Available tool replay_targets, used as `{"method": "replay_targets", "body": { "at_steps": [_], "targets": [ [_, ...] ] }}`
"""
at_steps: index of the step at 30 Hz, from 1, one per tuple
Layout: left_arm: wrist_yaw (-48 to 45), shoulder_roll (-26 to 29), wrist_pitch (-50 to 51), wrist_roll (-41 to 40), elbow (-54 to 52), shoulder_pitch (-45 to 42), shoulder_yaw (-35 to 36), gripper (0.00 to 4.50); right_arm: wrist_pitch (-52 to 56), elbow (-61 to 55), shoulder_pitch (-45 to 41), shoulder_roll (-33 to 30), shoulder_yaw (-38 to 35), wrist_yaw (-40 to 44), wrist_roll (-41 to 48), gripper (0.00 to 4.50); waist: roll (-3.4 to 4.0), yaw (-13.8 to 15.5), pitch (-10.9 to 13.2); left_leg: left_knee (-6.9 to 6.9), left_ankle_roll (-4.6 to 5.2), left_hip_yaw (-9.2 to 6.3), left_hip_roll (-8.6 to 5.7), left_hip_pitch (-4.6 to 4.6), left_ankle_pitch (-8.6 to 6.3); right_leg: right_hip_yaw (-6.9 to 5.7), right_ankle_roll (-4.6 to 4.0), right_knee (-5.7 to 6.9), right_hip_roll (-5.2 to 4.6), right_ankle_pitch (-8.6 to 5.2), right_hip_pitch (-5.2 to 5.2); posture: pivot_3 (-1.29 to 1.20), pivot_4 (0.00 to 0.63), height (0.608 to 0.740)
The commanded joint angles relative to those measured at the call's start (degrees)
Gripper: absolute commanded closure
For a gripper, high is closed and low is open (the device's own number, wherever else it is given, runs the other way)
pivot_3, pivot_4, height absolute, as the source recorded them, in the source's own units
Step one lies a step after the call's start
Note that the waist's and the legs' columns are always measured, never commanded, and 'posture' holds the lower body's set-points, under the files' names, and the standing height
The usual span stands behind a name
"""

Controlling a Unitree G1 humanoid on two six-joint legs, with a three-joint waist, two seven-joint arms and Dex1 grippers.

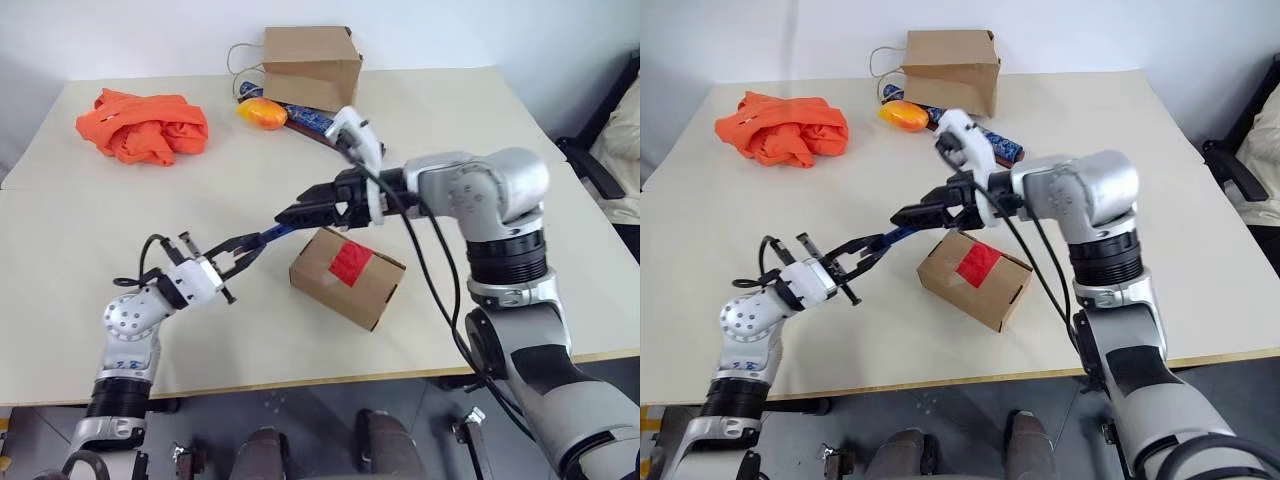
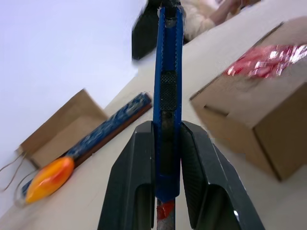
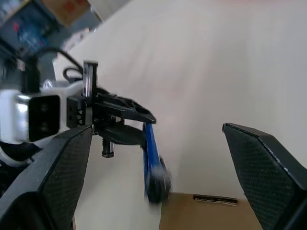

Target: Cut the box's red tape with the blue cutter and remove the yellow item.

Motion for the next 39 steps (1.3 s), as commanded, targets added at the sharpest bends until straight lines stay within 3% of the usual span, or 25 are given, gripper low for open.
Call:
{"method": "replay_targets", "body": {
  "at_steps": [1,8,11,22,30,33,39],
  "targets": [
    [0.34,0.34,-1.46,-1.45,-0.15,-0.58,0.09,4.06,-2.07,0.19,-1.54,-0.41,0.88,0.89,0.47,0.03,0.0,-0.31,0.0,0.0,0.0,0.0,0.0,0.0,0.0,0.0,0.0,0.0,0.0,0.0,0.0,0.0,0.15,0.74],
    [0.82,0.32,-1.77,-1.32,-0.58,-0.45,-0.52,4.06,-2.72,1.49,-2.14,-1.27,3.85,3.67,0.84,0.03,0.0,-0.86,0.0,0.0,0.0,-0.07,0.01,0.0,0.0,-0.06,0.0,0.01,-0.02,0.0,0.01,0.0,0.15,0.74],
    [0.86,0.51,-1.85,-1.48,-0.52,-0.46,-0.47,4.06,-2.85,1.91,-2.65,-1.65,4.47,4.53,0.91,0.6,0.0,-0.84,0.0,0.0,0.0,-0.08,0.01,-0.01,0.0,-0.07,0.0,0.01,-0.02,0.0,0.02,0.0,0.15,0.74],
    [1.37,0.57,-1.67,-1.02,-0.3,-0.91,-0.46,4.06,-4.11,1.69,-3.08,-3.82,7.79,7.55,0.08,4.31,0.0,-0.83,0.0,0.0,0.0,-0.08,0.01,-0.01,0.0,-0.08,0.0,0.0,-0.03,0.0,0.03,0.0,0.15,0.74],
    [2.73,0.69,-0.67,-0.19,1.05,-2.73,-0.38,4.06,-7.53,0.5,-2.26,-6.21,11.2,9.85,-1.15,4.36,0.0,-0.78,0.0,0.01,0.0,-0.09,0.01,-0.01,0.0,-0.09,0.0,-0.01,-0.03,0.0,0.04,0.0,0.15,0.74],
    [1.08,1.52,5.74,-2.6,0.11,-2.88,-0.73,4.06,-8.12,0.7,-2.12,-5.91,10.38,9.15,-1.41,4.36,0.0,-0.8,0.0,0.01,0.0,-0.09,0.01,-0.01,0.0,-0.09,0.0,0.0,-0.03,0.0,0.04,0.0,0.15,0.74],
    [1.43,5.6,18.37,-5.64,-4.61,-1.08,2.6,2.23,-8.42,1.79,-2.85,-5.66,4.88,5.71,-1.36,4.36,0.0,-0.86,0.0,0.0,-0.01,-0.1,0.02,-0.01,0.0,-0.1,0.0,0.01,-0.03,0.0,0.03,0.0,0.15,0.74]
  ]
}}
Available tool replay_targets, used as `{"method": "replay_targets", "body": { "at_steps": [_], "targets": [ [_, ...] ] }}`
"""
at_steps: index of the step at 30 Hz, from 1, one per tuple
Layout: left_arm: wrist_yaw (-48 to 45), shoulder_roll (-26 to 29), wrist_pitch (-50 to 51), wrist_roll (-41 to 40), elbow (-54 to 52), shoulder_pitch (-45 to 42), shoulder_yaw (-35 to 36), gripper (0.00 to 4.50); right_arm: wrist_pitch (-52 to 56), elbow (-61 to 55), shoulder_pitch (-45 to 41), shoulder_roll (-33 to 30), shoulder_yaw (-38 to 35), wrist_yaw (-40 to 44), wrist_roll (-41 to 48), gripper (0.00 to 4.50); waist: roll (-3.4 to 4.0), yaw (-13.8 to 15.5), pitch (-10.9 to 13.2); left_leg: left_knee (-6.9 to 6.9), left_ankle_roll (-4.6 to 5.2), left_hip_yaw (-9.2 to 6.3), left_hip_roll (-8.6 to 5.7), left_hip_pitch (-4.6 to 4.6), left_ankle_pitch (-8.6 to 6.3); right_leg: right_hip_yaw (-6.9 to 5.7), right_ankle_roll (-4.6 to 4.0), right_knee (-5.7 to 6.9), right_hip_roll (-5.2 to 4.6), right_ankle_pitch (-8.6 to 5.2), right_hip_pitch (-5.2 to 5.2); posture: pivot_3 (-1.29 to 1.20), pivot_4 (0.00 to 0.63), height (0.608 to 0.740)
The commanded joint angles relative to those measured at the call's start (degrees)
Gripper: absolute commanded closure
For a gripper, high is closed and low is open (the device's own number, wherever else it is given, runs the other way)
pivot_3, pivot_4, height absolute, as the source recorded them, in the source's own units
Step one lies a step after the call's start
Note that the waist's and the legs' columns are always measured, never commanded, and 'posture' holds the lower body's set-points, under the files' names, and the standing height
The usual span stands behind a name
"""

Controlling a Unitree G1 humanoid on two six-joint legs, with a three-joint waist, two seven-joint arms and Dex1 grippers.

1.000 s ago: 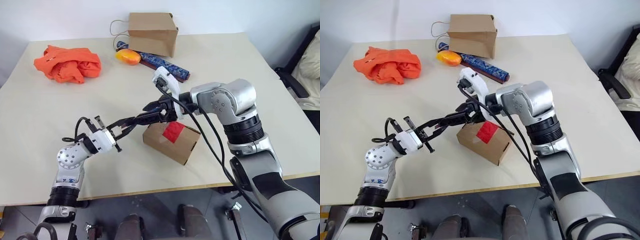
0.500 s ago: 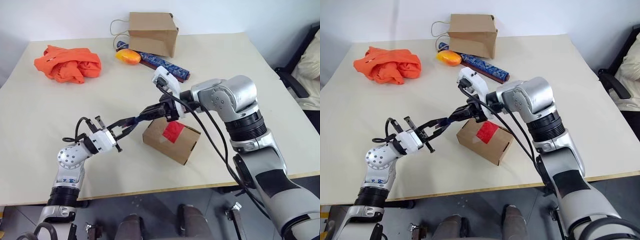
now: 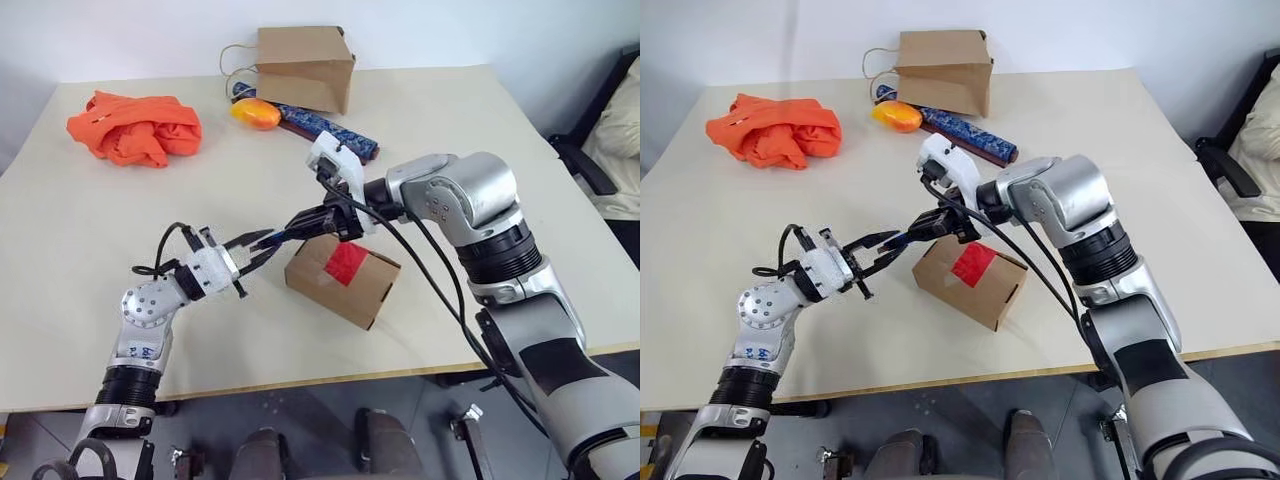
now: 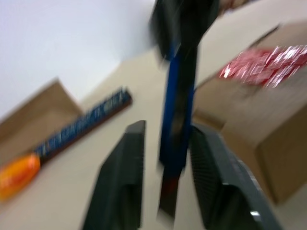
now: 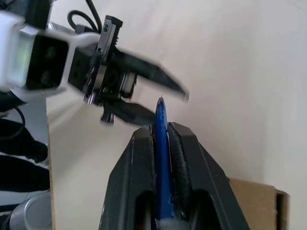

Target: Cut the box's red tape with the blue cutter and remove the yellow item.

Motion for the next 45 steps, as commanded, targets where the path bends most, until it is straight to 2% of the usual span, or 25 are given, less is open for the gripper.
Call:
{"method": "replay_targets", "body": {
  "at_steps": [1,7,8,15,19,23,27,31,38,39,45],
  "targets": [
    [0.48,2.82,5.73,-3.86,-4.27,1.03,4.06,1.97,-0.58,-1.02,-0.85,-0.33,-3.83,-1.4,0.72,4.36,0.0,0.01,0.0,0.0,0.0,0.0,0.01,0.0,0.0,0.0,0.0,0.0,0.0,0.0,0.0,0.0,0.15,0.74],
    [-3.91,10.46,16.7,-11.13,-9.06,4.9,10.6,0.14,-0.21,-1.84,0.21,-1.56,-8.22,-4.65,0.76,4.36,0.0,-0.07,0.01,-0.02,-0.01,0.0,0.03,0.0,0.0,-0.03,0.0,-0.01,0.0,0.0,0.0,0.0,0.15,0.74],
    [-5.05,11.87,19.44,-12.96,-10.93,6.7,11.86,0.0,-0.14,-2.2,0.63,-1.83,-8.92,-5.16,0.86,4.36,0.0,-0.06,0.01,-0.03,-0.01,0.0,0.03,-0.01,-0.01,-0.02,0.0,-0.01,0.0,0.0,0.0,0.0,0.15,0.74],
    [-7.7,16.07,34.73,-21.55,-23.59,16.88,16.34,0.0,1.03,-4.77,3.49,-3.36,-12.01,-7.87,1.55,4.36,0.03,0.17,0.03,-0.07,-0.06,0.01,0.04,-0.01,-0.03,-0.01,0.0,-0.04,0.0,0.0,0.0,0.0,0.15,0.74],
    [-4.01,12.44,39.05,-20.38,-27.91,12.7,10.9,0.0,2.88,-8.86,5.56,-5.82,-16.01,-8.79,3.72,4.36,0.02,1.62,0.04,0.0,-0.06,0.0,0.04,-0.05,-0.04,-0.01,-0.01,-0.05,-0.01,-0.01,0.0,0.0,0.15,0.74],
    [-1.94,7.98,41.15,-17.7,-28.2,6.39,4.43,0.0,4.6,-13.13,7.64,-8.11,-18.46,-10.03,5.33,4.36,0.01,1.67,0.04,0.04,-0.06,0.02,0.03,-0.04,-0.04,-0.01,-0.02,-0.05,0.0,0.0,0.03,0.0,0.15,0.74],
    [-0.36,4.15,44.56,-16.27,-29.15,1.71,-0.37,0.91,6.6,-16.77,9.4,-9.82,-20.77,-12.22,6.7,4.36,0.01,1.65,0.04,0.03,-0.06,0.04,0.02,-0.05,-0.04,-0.02,-0.02,-0.07,0.01,0.01,0.04,0.0,0.15,0.74],
    [-0.23,0.21,51.35,-18.59,-30.12,-3.58,-5.23,2.13,8.53,-21.19,12.3,-11.18,-23.4,-15.49,7.52,4.36,0.01,1.62,0.04,-0.03,-0.06,0.06,0.03,0.0,-0.03,-0.01,-0.02,-0.05,0.03,0.0,0.0,0.0,0.15,0.74],
    [-2.17,1.0,65.32,-19.67,-29.6,-8.42,-10.08,4.29,11.98,-28.6,16.98,-12.67,-23.72,-18.97,9.07,4.36,0.01,1.7,0.04,0.01,-0.06,0.07,0.03,0.0,-0.03,0.02,-0.03,-0.06,0.03,0.0,0.01,0.0,0.15,0.74],
    [-2.06,1.43,67.63,-19.35,-29.21,-9.03,-10.86,4.48,12.61,-29.42,17.4,-12.49,-23.98,-19.17,9.73,4.36,0.01,1.72,0.04,0.02,-0.06,0.07,0.03,-0.02,-0.03,0.02,-0.03,-0.07,0.03,0.0,0.02,0.0,0.15,0.74],
    [-1.98,1.08,69.2,-16.73,-26.58,-9.94,-12.71,4.5,14.37,-31.99,18.79,-12.58,-23.36,-19.75,12.03,4.36,0.01,1.79,0.04,0.04,-0.06,0.06,0.02,-0.02,-0.03,0.02,-0.03,-0.1,0.03,0.0,0.03,0.0,0.15,0.74]
  ]
}}
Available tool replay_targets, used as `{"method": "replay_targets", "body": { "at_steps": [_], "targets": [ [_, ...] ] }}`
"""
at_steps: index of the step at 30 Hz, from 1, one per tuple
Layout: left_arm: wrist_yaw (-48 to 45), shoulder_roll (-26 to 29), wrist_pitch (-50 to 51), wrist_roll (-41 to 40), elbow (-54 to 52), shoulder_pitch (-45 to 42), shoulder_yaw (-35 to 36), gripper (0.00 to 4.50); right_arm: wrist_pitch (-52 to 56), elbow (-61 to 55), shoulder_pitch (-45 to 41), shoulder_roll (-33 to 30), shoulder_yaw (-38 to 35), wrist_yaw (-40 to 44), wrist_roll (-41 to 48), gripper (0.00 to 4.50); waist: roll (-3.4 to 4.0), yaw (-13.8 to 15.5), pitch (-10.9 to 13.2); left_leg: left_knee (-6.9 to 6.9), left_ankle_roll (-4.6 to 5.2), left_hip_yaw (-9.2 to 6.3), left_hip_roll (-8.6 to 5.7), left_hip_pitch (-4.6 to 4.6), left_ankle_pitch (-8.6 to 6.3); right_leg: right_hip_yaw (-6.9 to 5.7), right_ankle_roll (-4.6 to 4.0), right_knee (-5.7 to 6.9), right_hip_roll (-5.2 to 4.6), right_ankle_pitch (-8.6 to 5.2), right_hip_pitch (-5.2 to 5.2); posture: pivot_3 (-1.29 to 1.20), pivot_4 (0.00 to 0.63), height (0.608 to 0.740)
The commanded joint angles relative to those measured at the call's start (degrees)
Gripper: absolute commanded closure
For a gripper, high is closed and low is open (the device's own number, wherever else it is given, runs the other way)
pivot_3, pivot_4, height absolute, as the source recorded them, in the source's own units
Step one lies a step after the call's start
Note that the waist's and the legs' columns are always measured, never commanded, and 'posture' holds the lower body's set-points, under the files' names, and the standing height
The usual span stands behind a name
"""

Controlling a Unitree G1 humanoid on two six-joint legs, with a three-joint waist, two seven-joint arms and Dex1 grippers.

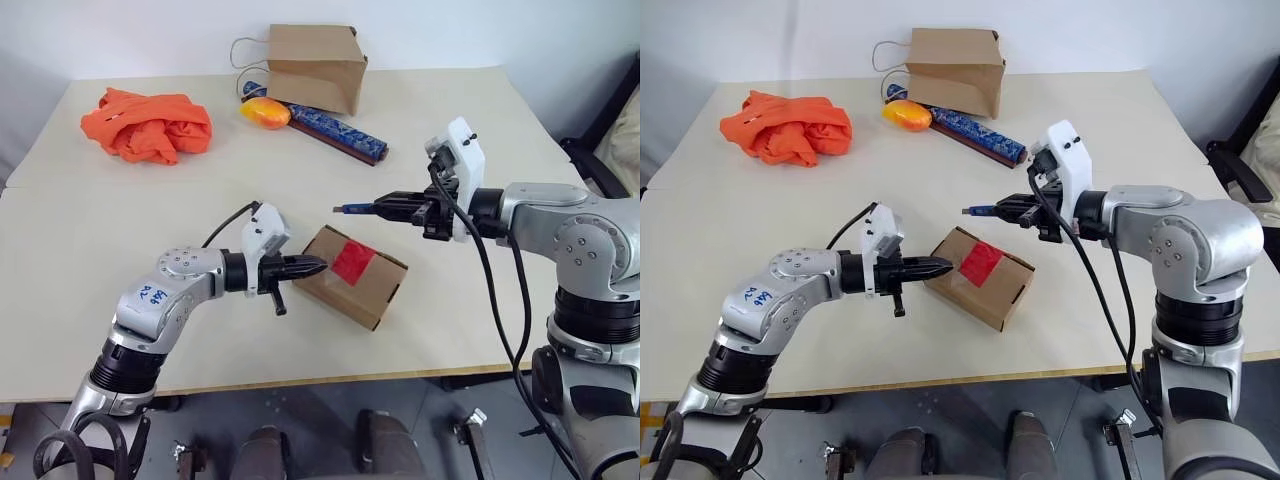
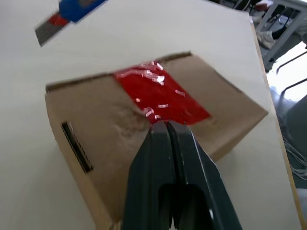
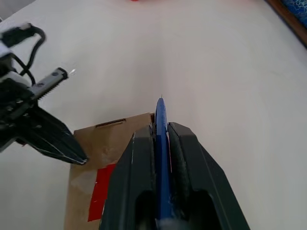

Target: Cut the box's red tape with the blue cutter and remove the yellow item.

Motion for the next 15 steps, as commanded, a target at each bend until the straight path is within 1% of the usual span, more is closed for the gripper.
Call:
{"method": "replay_targets", "body": {
  "at_steps": [1,6,15],
  "targets": [
    [-0.21,-0.21,-0.34,1.5,0.69,-0.89,-0.45,4.5,0.47,-2.9,0.68,-0.57,-0.72,-0.54,1.8,4.36,0.0,0.02,0.0,0.0,0.0,0.0,0.0,0.0,0.0,0.0,0.0,0.0,0.0,0.0,0.0,0.0,0.15,0.74],
    [-0.44,-0.85,-0.51,2.53,1.7,-1.6,-0.85,4.5,0.12,-2.51,1.55,-1.08,0.73,-0.29,2.27,4.36,0.0,0.05,0.0,0.03,0.0,0.0,0.0,0.0,0.0,0.01,0.0,0.0,0.0,0.0,0.02,0.0,0.15,0.74],
    [-0.75,-1.5,-1.55,3.76,2.9,-1.94,-0.42,4.5,-2.99,-1.77,5.12,-5.32,5.05,-0.06,0.4,4.36,0.0,0.22,0.0,0.05,0.0,0.0,0.0,0.03,0.0,0.01,-0.01,0.0,0.0,0.0,0.05,0.0,0.15,0.74]
  ]
}}
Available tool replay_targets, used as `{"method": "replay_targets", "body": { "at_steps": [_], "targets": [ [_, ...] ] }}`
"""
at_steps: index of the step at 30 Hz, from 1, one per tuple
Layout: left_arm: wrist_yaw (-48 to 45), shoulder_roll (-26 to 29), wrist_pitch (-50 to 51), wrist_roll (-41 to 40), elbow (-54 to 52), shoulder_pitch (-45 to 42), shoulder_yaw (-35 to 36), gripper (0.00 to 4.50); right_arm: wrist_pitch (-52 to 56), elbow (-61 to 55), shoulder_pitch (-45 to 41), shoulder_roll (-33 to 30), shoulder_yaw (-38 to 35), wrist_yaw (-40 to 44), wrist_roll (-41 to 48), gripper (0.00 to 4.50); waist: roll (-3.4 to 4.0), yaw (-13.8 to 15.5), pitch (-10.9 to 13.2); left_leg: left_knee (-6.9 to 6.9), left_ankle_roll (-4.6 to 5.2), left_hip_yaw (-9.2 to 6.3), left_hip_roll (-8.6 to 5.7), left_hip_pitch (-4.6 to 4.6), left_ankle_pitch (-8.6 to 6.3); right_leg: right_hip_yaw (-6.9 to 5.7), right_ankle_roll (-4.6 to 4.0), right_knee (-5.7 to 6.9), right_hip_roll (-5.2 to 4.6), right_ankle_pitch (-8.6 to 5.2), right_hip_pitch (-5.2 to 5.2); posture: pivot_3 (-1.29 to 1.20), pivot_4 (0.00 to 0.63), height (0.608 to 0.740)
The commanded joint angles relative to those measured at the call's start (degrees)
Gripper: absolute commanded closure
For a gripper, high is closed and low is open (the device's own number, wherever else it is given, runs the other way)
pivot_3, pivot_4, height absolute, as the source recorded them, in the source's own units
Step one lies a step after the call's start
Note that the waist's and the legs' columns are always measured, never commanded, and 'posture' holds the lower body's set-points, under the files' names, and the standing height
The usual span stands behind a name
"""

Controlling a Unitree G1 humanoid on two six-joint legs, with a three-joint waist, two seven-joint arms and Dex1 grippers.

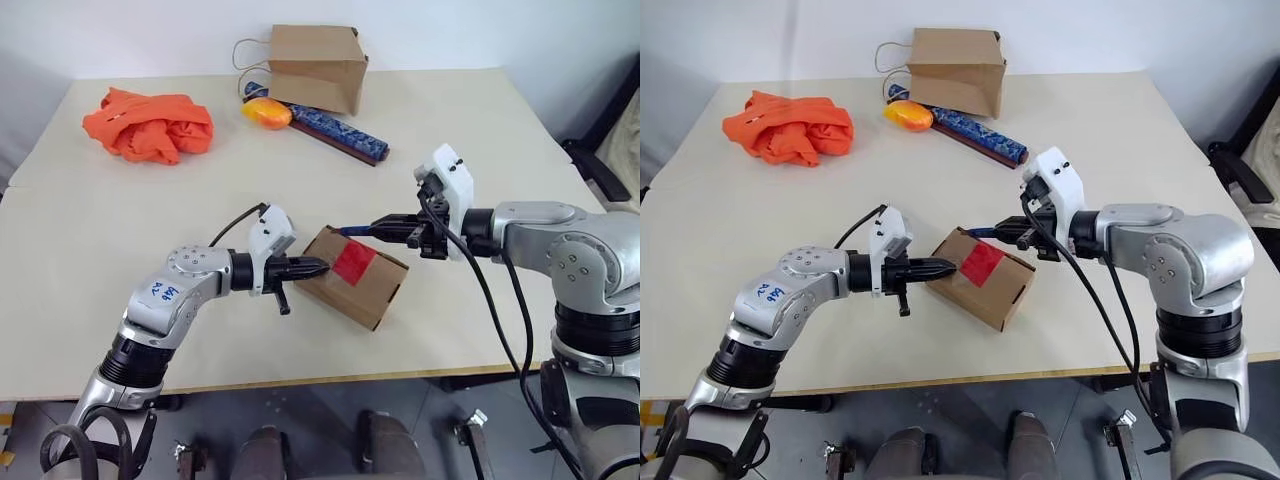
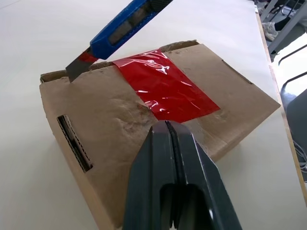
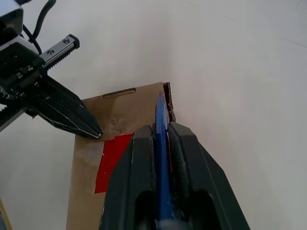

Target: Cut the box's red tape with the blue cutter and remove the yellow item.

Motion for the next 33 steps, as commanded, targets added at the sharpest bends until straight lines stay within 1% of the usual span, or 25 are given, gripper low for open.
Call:
{"method": "replay_targets", "body": {
  "at_steps": [1,4,12,16,25,33],
  "targets": [
    [-0.01,-0.14,-0.6,1.05,0.53,-0.25,0.26,4.5,-0.86,-1.04,1.3,-2.32,1.21,0.09,-0.7,4.36,0.0,0.08,0.0,0.01,0.0,0.0,0.0,0.0,0.0,0.0,0.0,-0.01,0.0,0.0,0.02,0.0,0.15,0.74],
    [-0.07,-0.22,-1.07,1.4,0.95,-0.29,0.19,4.5,-0.95,-1.36,1.41,-2.77,0.99,0.04,-0.05,4.36,0.0,0.25,0.0,0.03,0.0,0.0,0.0,0.01,0.0,0.0,0.0,-0.01,0.0,0.0,0.04,0.0,0.15,0.74],
    [-0.1,-0.84,-1.51,1.78,1.64,-0.6,-0.1,4.5,-1.15,-0.16,-0.57,-0.65,-2.05,-1.73,1.16,4.36,0.0,1.09,0.0,0.06,0.0,0.01,0.0,0.02,0.0,0.01,-0.02,-0.01,0.0,0.0,0.04,0.0,0.15,0.74],
    [-0.22,-1.02,-1.65,2.01,1.87,-0.76,-0.16,4.5,-1.35,-0.21,0.03,-1.01,-1.75,-1.84,1.1,4.36,0.0,1.17,0.0,0.06,0.01,0.01,0.0,0.01,0.0,0.01,-0.02,-0.01,0.0,0.01,0.04,0.0,0.15,0.74],
    [-0.37,-1.22,-2.12,2.09,2.24,-0.95,-0.16,4.5,-1.46,0.33,-1.51,1.18,-5.74,-3.46,3.59,4.36,0.0,1.2,0.0,0.06,0.01,0.01,0.0,0.0,0.0,0.01,-0.02,-0.01,0.0,0.01,0.04,0.0,0.15,0.74],
    [-0.58,-1.46,-2.63,2.34,2.65,-1.22,-0.34,4.5,-2.64,-0.46,2.37,-1.46,-2.09,-2.52,2.26,4.36,0.0,1.2,0.0,0.05,0.01,0.01,0.0,0.0,0.0,0.0,-0.02,-0.04,0.0,0.01,0.04,0.0,0.15,0.74]
  ]
}}
